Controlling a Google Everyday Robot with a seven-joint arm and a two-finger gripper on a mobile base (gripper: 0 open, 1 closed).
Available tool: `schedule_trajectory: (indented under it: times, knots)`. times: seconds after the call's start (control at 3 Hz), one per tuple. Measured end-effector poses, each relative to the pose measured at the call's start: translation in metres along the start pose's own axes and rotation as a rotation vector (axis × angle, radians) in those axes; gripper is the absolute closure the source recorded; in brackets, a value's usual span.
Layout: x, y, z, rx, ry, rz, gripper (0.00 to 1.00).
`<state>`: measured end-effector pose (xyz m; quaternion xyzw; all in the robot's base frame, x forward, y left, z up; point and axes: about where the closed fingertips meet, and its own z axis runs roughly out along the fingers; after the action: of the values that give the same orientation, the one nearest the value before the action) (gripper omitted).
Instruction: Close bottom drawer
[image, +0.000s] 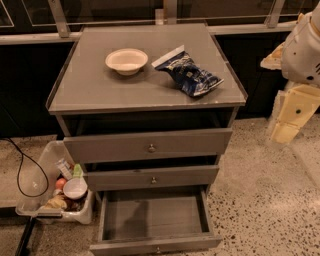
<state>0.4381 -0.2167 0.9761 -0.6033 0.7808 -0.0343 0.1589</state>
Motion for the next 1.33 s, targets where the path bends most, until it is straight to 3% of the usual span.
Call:
schedule_trajectory:
  times: [0.33,0.67,1.0,1.33]
  knots:
    - [0.0,0.0,0.0,0.0,0.0,0.0,0.0]
    - [0.003,-0.004,0.012,-0.008,-0.05,-0.023,0.0]
    - [0.015,-0.007,0.051,-0.034,-0.119,-0.058,0.0]
    - [0.04,-0.007,0.105,-0.072,-0.191,-0.072,0.19]
